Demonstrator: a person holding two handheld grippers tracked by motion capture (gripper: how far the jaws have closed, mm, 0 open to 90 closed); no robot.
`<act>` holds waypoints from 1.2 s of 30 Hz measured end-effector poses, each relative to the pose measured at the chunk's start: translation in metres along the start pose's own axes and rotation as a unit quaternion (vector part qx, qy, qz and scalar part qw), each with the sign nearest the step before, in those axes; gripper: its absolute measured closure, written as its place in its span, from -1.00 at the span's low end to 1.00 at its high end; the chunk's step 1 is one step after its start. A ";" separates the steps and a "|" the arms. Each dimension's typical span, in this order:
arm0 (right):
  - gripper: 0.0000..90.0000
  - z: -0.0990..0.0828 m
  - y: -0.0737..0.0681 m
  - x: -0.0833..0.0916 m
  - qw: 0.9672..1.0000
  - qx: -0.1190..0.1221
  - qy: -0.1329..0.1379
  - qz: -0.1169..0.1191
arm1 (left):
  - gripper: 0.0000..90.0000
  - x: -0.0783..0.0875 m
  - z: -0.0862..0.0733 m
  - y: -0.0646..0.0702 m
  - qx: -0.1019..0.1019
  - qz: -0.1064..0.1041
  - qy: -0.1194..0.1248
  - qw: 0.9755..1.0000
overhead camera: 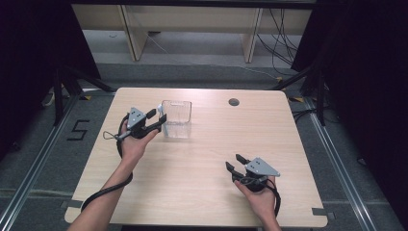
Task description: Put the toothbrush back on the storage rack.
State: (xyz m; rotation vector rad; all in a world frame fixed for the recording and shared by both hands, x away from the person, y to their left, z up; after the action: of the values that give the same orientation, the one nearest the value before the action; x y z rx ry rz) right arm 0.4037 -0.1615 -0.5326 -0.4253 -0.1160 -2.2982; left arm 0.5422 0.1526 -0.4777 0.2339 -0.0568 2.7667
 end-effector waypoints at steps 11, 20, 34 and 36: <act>0.10 0.000 -0.001 0.000 1.000 0.002 -0.002 0.000 | -0.38 0.006 -0.004 0.000 -0.018 0.004 -0.012 1.000; 0.10 0.001 -0.001 0.001 1.000 -0.007 0.000 0.002 | -0.41 0.015 -0.007 0.001 -0.026 -0.005 -0.015 1.000; 0.10 0.001 -0.001 0.001 1.000 0.000 0.000 -0.003 | -0.41 0.037 -0.012 -0.007 -0.018 -0.008 -0.018 1.000; 0.10 0.002 0.001 0.001 1.000 0.005 0.002 -0.006 | -0.41 0.041 -0.013 -0.008 -0.020 -0.009 -0.019 1.000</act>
State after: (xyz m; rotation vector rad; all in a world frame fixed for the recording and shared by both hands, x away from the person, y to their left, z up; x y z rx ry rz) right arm 0.4041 -0.1628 -0.5303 -0.4154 -0.1282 -2.3095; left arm 0.5053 0.1752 -0.4836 0.2750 -0.1205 2.7408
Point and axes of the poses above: each handheld gripper's, and its own axes: x roughly backward along the jaws, z roughly out of its top, y roughly to its right, the point moved 7 cm from there along -x, roughly forward along the jaws, and after that the axes turned 10 degrees about z, right-handed, at the moved point
